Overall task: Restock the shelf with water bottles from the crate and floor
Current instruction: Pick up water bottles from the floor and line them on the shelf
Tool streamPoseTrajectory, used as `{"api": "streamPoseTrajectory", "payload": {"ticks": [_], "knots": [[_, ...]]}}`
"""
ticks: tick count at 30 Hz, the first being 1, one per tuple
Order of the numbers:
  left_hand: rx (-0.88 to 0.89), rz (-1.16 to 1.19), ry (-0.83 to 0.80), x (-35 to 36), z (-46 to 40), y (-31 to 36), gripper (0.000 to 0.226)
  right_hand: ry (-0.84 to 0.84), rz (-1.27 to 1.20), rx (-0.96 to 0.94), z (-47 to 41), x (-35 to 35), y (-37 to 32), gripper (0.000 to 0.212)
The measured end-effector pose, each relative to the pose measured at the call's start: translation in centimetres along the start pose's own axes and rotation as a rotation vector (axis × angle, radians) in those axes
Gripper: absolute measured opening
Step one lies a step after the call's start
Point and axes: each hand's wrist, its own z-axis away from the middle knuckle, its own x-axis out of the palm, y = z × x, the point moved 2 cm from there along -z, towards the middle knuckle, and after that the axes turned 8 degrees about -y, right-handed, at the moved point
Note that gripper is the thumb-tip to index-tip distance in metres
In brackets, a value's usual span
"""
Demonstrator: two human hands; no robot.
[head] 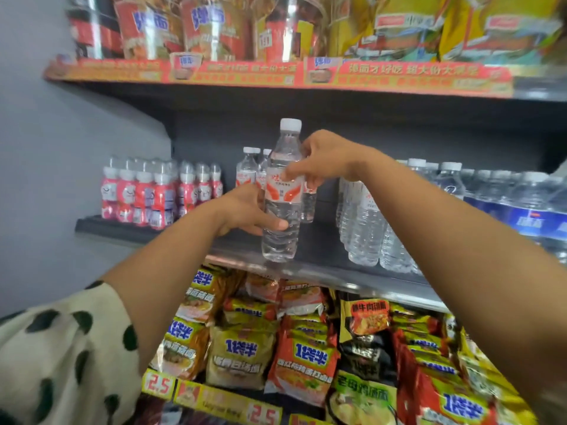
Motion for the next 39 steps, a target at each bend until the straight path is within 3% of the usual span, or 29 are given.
{"api": "streamPoseTrajectory", "payload": {"ticks": [8,21,24,29,33,39], "knots": [[-0.022,0.033,0.016,-2.8,-8.7,-4.4,0.035,0.046,-0.012,0.091,-8.0,2.1,4.2,0.021],[0.007,-0.001,-0.011,-4.6,-19.1,-10.4,0.028,-0.003,-0.113,0.214,-17.3,4.7,11.2,0.023],[0.015,-0.101,0.061,-4.8,-20.4,-10.8,0.025,-0.012,-0.129,0.22,-18.5,4.7,12.4,0.027],[-0.103,-0.232,0.142,-5.4,-22.5,-12.2,0.043,-0.005,-0.144,0.262,-20.6,4.5,14.1,0.023],[-0.131,-0.368,0.212,-5.5,-24.2,-12.4,0.025,0.007,-0.153,0.289,-22.4,4.7,15.3,0.032],[-0.131,-0.427,0.298,-5.5,-26.2,-12.7,0.018,0.077,-0.183,0.291,-24.3,5.2,16.7,0.031]]}}
